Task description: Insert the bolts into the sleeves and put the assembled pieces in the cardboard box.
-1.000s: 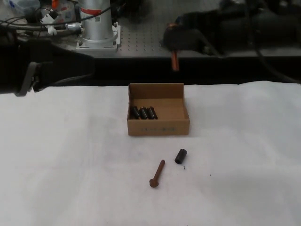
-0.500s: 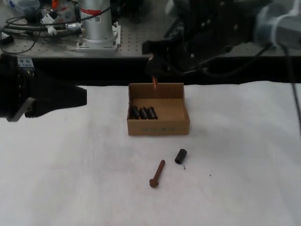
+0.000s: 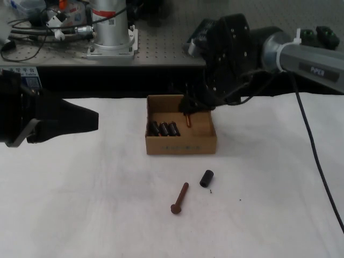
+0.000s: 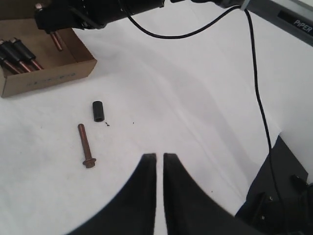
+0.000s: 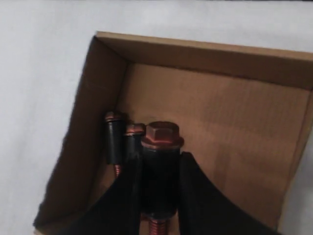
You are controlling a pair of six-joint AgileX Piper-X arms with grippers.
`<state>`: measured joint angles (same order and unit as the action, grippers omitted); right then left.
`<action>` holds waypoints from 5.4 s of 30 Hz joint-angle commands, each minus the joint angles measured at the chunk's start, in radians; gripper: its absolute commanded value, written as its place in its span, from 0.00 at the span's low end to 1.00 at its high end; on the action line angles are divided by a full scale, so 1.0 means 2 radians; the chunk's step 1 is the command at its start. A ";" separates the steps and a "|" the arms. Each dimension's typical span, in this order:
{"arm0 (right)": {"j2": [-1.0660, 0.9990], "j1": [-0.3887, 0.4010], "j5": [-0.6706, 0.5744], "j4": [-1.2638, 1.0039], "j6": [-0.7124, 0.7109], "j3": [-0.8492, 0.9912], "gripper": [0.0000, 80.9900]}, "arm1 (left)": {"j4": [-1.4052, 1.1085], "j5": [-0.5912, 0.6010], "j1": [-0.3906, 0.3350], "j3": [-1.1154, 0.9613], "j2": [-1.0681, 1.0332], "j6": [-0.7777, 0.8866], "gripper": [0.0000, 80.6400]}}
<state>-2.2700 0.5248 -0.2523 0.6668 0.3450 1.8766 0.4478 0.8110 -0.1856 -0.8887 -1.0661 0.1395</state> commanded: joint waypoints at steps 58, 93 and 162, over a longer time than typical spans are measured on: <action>0.226 0.006 0.039 0.252 -0.573 -0.087 0.35 | 0.016 0.002 0.001 -0.002 0.005 -0.026 0.05; 0.126 0.122 0.109 0.118 -0.787 -0.226 0.35 | 0.075 0.001 0.001 -0.002 0.005 -0.050 0.05; 0.114 0.161 0.089 0.065 -0.608 -0.233 0.04 | 0.105 0.004 0.001 -0.002 0.005 -0.076 0.05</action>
<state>-2.0460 0.8476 -0.0710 0.7980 -1.1053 1.4119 0.6542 0.8110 -0.1856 -0.8887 -1.0661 0.0000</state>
